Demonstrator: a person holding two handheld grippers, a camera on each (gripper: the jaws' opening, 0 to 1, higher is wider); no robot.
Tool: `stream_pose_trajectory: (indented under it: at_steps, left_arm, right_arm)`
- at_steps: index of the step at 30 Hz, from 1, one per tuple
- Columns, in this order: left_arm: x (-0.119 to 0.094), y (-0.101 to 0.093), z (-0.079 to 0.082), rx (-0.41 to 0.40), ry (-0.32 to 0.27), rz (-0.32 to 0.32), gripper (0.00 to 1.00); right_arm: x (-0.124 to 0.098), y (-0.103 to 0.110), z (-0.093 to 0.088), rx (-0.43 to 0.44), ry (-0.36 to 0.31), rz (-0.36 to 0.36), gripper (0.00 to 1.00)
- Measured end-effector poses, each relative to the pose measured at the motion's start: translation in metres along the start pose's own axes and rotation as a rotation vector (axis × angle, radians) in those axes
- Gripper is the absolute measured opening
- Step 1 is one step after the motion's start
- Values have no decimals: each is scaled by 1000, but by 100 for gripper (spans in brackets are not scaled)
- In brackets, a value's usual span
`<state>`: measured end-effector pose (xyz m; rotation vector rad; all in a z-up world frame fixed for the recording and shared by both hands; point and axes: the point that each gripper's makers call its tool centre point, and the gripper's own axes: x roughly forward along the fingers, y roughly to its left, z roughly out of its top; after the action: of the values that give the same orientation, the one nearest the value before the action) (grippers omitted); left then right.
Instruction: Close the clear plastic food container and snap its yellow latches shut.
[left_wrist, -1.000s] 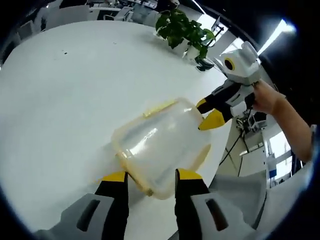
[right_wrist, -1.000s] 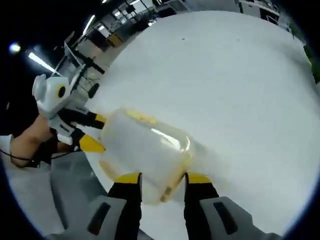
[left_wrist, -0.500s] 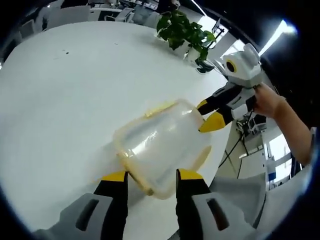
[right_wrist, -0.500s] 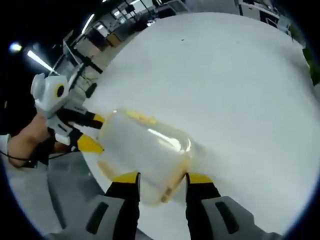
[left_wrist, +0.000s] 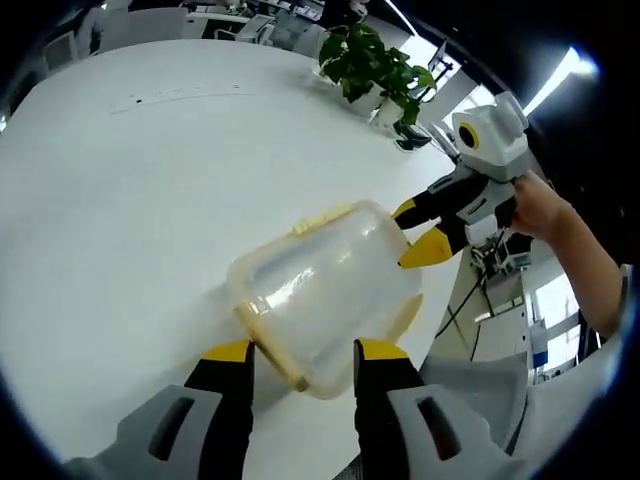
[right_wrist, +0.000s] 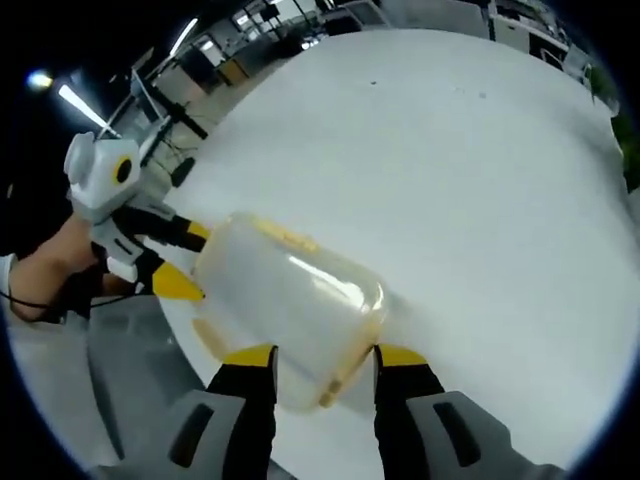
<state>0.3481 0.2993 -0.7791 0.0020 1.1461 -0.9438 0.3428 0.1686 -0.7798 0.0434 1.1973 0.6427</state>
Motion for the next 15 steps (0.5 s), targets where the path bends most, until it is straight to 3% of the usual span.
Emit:
stream_pose_trajectory:
  at_steps: [7,15]
  left_arm:
    - [0,0,0,45,13,-7,41]
    - [-5,0,4,143,12,12,46]
  right_arm:
    - [-1,0,1,-55,16,-18,39]
    - [-4,-2,3,-175,64,-60,41]
